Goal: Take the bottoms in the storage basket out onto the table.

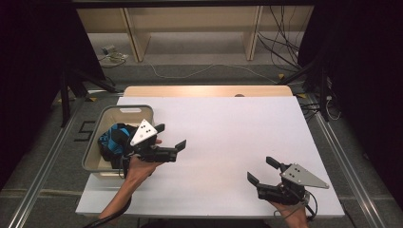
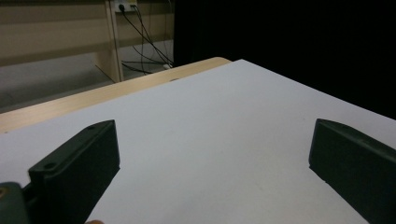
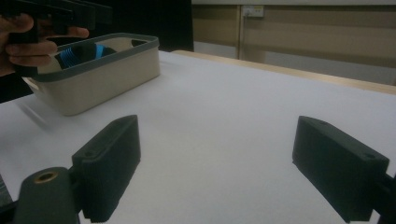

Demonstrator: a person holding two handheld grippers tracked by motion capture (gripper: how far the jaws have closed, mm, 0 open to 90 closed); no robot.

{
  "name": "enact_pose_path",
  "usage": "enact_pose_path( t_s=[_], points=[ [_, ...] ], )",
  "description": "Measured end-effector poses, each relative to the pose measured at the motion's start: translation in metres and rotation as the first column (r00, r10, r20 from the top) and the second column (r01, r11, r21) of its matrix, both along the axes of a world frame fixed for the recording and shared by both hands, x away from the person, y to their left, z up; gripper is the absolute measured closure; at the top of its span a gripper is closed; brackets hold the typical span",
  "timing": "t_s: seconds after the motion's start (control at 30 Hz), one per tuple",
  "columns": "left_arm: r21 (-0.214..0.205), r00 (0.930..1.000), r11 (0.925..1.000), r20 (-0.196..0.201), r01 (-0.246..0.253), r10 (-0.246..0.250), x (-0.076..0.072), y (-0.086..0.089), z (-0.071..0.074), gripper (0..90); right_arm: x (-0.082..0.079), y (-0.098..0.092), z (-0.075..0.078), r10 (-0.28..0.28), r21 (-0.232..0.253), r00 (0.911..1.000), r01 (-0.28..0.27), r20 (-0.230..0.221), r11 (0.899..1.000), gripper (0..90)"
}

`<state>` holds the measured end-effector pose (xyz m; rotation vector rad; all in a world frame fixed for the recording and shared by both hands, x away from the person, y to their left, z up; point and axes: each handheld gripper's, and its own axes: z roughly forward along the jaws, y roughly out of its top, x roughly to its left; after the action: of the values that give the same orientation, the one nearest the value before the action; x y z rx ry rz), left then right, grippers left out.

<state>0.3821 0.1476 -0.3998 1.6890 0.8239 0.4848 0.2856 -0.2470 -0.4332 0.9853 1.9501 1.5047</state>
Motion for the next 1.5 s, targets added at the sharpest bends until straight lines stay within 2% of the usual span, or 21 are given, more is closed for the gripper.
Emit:
enact_pose_path(
  t_s=[0.07, 0.13, 0.17, 0.2, 0.23, 0.27, 0.43, 0.57, 0.6, 0.67, 0.77, 0.83, 1.0, 1.2, 1.37, 1.43, 1.47, 1.5],
  points=[
    [-0.003, 1.0000, 1.0000, -0.006, -0.001, 0.001, 0.002, 0.001, 0.000, 1.6, 0.000, 0.000, 0.000, 0.001, -0.005, 1.0000, -0.001, -0.004, 1.000, 16.1],
    [0.014, 0.9985, 0.9996, -0.051, 0.023, -0.022, 0.010, 0.003, 0.002, 1.6, 0.001, 0.001, 0.000, 0.003, -0.004, 1.0000, -0.003, -0.002, 1.000, 16.0],
    [0.014, 0.9985, 0.9996, -0.051, 0.023, -0.022, 0.010, 0.003, 0.002, 1.6, 0.000, 0.001, 0.000, 0.004, -0.003, 1.0000, -0.004, -0.003, 1.000, 16.0],
    [0.037, 0.9972, 0.9986, -0.066, 0.037, -0.035, 0.012, 0.003, 0.004, 1.6, 0.001, 0.001, 0.000, 0.008, -0.006, 1.0000, -0.008, -0.002, 1.000, 16.0],
    [0.037, 0.9972, 0.9986, -0.066, 0.037, -0.035, 0.012, 0.003, 0.004, 1.6, 0.001, 0.001, -0.001, 0.009, -0.009, 1.0000, -0.009, -0.002, 1.000, 16.0],
    [0.055, 0.9972, 0.9977, -0.066, 0.039, -0.036, 0.013, 0.005, 0.007, 1.6, 0.001, 0.001, -0.001, 0.013, -0.009, 0.9999, -0.013, -0.006, 1.000, 16.1],
    [0.056, 0.9969, 0.9978, -0.072, 0.035, -0.031, 0.017, 0.010, 0.010, 1.9, 0.001, 0.001, -0.001, 0.013, -0.013, 0.9999, -0.013, -0.005, 1.000, 16.1],
    [0.077, 0.9968, 0.9969, -0.079, 0.017, -0.011, 0.019, 0.015, 0.008, 1.9, 0.001, 0.001, 0.000, 0.010, -0.007, 1.0000, -0.010, 0.001, 1.000, 16.1],
    [0.107, 0.9971, 0.9942, -0.076, 0.010, -0.002, 0.020, 0.017, 0.008, 1.9, 0.002, 0.001, -0.001, 0.010, -0.010, 0.9999, -0.010, -0.001, 1.000, 16.1],
    [0.132, 0.9974, 0.9912, -0.072, 0.005, 0.004, 0.021, 0.019, 0.008, 1.9, 0.002, 0.001, -0.001, 0.011, -0.008, 0.9999, -0.011, -0.003, 1.000, 16.1],
    [0.151, 0.9974, 0.9885, -0.070, -0.004, 0.015, 0.023, 0.022, 0.007, 1.9, 0.002, 0.001, -0.001, 0.013, -0.010, 0.9999, -0.013, -0.005, 1.000, 16.1],
    [0.143, 0.9967, 0.9896, -0.078, -0.011, 0.023, 0.024, 0.027, 0.008, 2.0, 0.002, 0.002, -0.001, 0.013, -0.014, 0.9999, -0.013, -0.004, 1.000, 16.1],
    [0.157, 0.9959, 0.9874, -0.084, -0.022, 0.036, 0.025, 0.033, 0.010, 2.1, 0.002, 0.001, -0.001, 0.013, -0.012, 0.9999, -0.013, -0.004, 1.000, 16.1],
    [0.183, 0.9947, 0.9822, -0.085, -0.042, 0.059, 0.027, 0.043, 0.013, 2.4, 0.002, 0.002, -0.001, 0.015, -0.015, 0.9999, -0.015, -0.002, 1.000, 16.1],
    [0.171, 0.9925, 0.9831, -0.092, -0.065, 0.081, 0.029, 0.051, 0.014, 2.6, 0.002, 0.002, -0.001, 0.014, -0.012, 0.9999, -0.014, -0.003, 1.000, 16.1],
    [0.193, 0.9912, 0.9782, -0.091, -0.078, 0.097, 0.030, 0.054, 0.014, 2.6, 0.002, 0.001, -0.001, 0.015, -0.008, 0.9999, -0.015, -0.002, 1.000, 16.1],
    [0.193, 0.9912, 0.9782, -0.091, -0.078, 0.097, 0.030, 0.054, 0.014, 2.6, 0.002, 0.001, -0.001, 0.015, -0.010, 0.9999, -0.015, -0.005, 1.000, 16.1],
    [0.218, 0.9899, 0.9719, -0.089, -0.088, 0.110, 0.031, 0.057, 0.014, 2.6, 0.002, 0.001, -0.001, 0.014, -0.011, 0.9999, -0.014, -0.004, 1.000, 16.1]
  ],
)
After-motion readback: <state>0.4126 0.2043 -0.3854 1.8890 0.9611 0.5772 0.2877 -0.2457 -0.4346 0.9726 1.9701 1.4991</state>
